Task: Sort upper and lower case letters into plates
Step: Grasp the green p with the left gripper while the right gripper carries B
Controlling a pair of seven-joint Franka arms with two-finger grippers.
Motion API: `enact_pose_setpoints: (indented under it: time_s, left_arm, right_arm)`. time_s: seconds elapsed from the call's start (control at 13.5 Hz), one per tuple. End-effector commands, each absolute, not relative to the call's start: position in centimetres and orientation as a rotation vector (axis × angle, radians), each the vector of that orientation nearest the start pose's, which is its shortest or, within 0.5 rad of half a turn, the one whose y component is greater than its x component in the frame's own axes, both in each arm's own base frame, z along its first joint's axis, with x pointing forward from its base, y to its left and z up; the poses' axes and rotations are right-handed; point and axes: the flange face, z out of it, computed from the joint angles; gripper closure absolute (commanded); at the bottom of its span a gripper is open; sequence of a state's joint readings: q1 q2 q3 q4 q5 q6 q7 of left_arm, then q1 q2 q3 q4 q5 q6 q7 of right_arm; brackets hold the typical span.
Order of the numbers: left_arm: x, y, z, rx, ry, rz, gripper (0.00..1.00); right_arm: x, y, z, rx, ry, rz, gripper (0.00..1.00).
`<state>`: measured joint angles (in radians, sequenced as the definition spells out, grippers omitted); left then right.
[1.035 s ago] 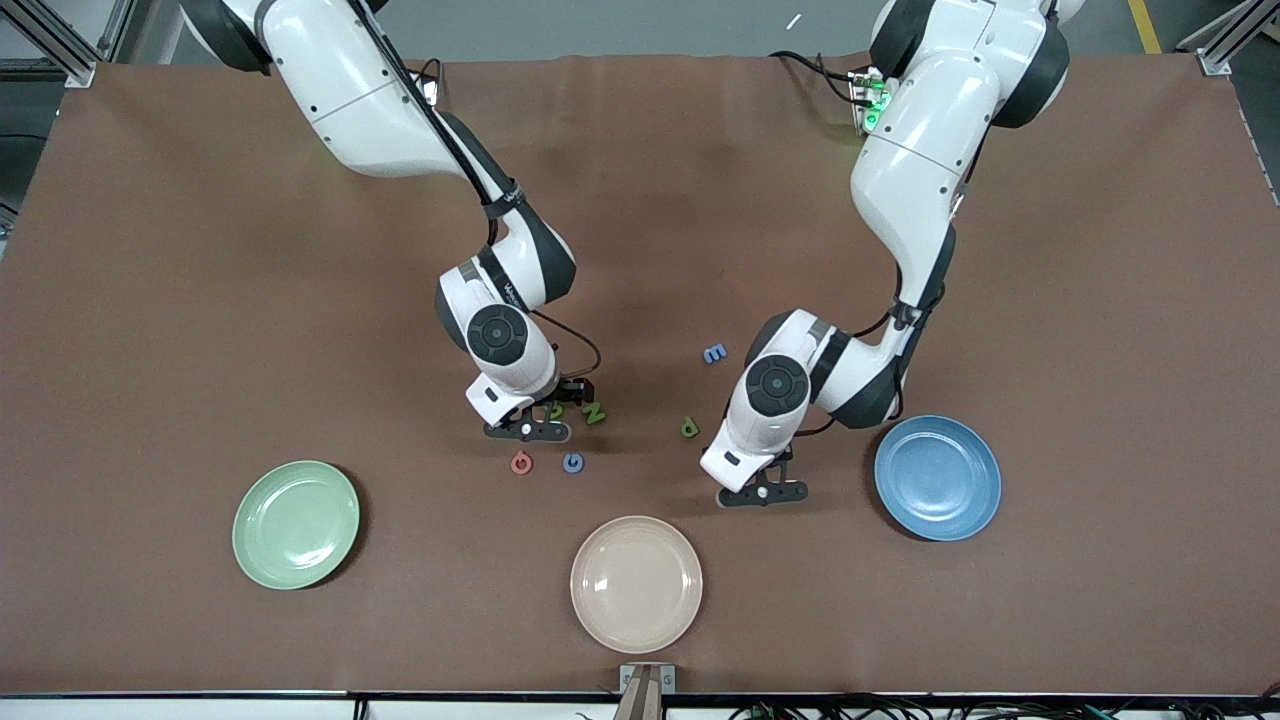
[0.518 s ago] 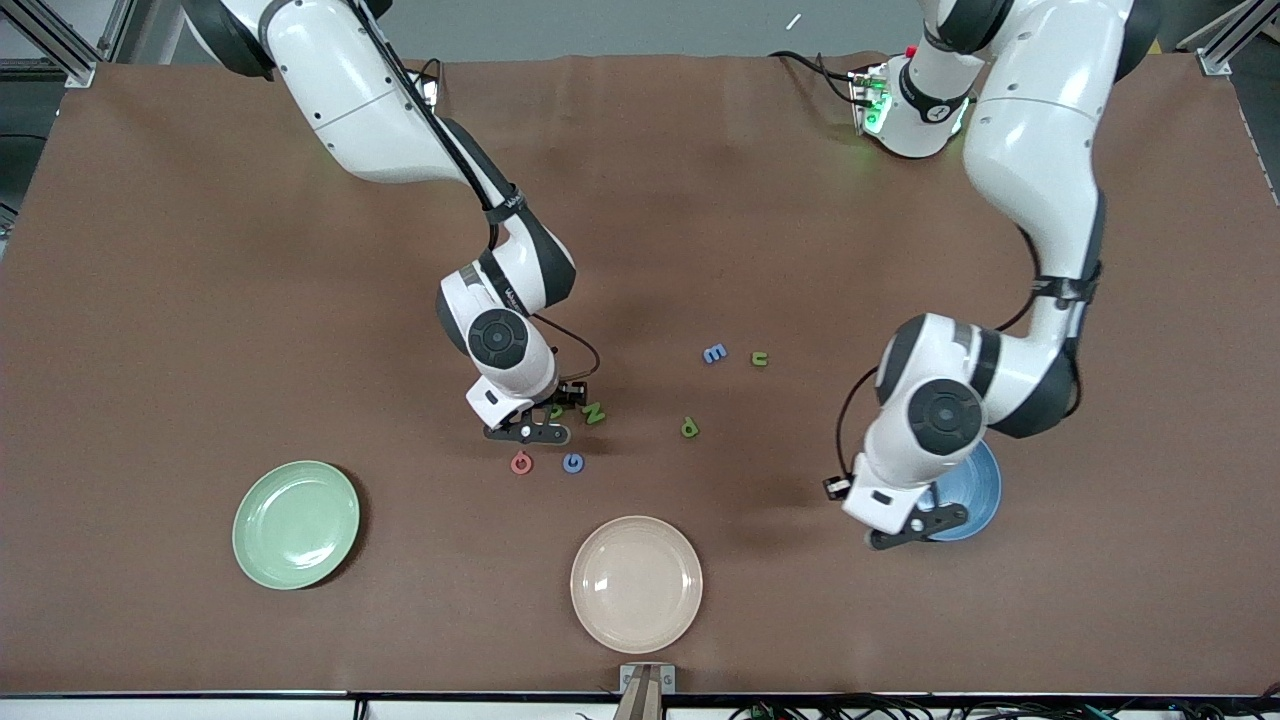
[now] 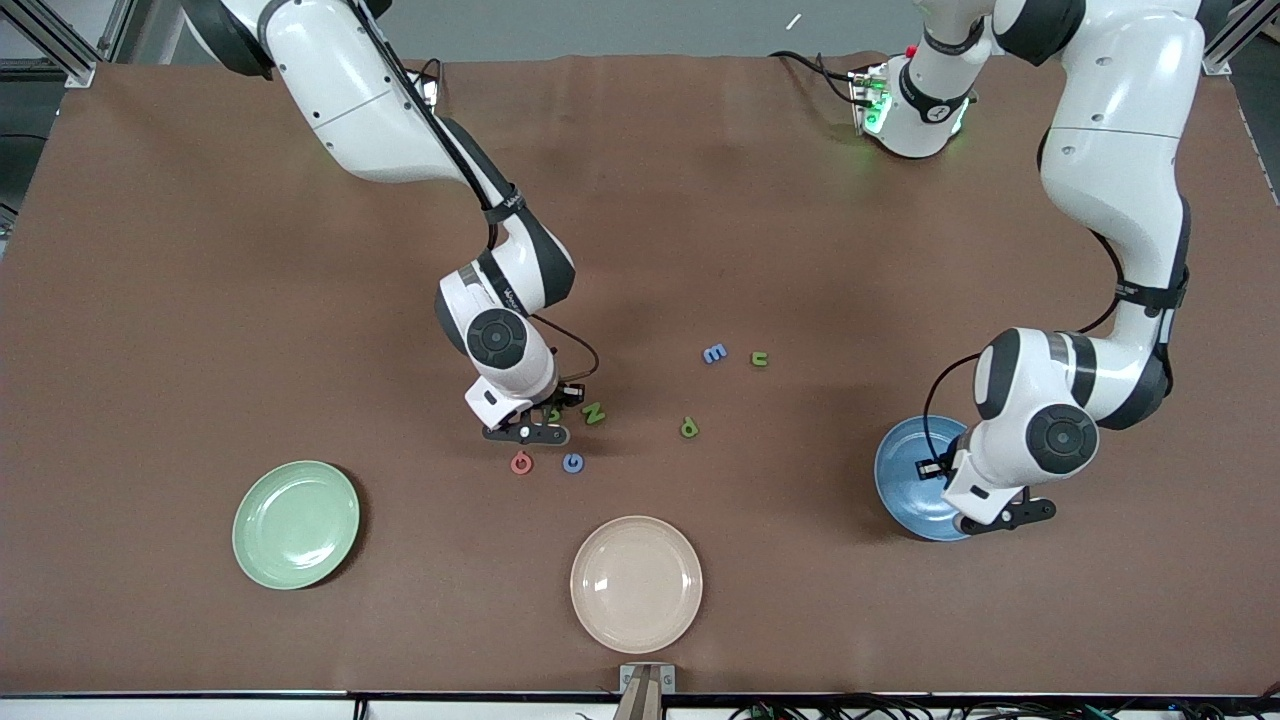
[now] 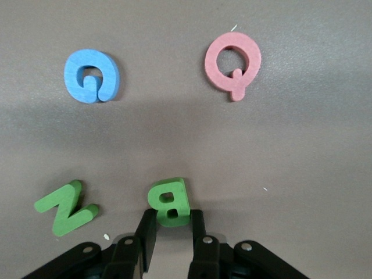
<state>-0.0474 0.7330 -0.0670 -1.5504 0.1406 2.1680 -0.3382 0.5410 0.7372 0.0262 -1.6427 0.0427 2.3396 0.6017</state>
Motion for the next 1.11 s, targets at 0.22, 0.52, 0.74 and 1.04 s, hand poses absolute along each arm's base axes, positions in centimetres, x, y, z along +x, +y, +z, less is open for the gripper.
enact_pose_setpoints:
  time_s: [0.22,0.52,0.74,1.04]
  left_arm:
    - [67.9,-11.2,24.2,-3.078,-0.062,0.098,0.0]
    - [66.3,-20.6,26.5,-3.152,-0.003,0.065,0.06]
    - [63.8,-31.2,26.6,-3.179,-0.101,0.033,0.13]
    - [63.3,-39.7,25.5,-3.217,-0.328,0.011,0.28]
  right_arm:
    - [58.4,36.0,19.6,-3.122,0.11,0.085,0.92]
    - [61.3,32.6,22.8,-3.235,0.064,0.09,0.94]
    - [64.8,26.9,24.9,-3.256,-0.09,0.063,0.94]
    - [68.3,17.7,25.8,-3.279,-0.418,0.059,0.94]
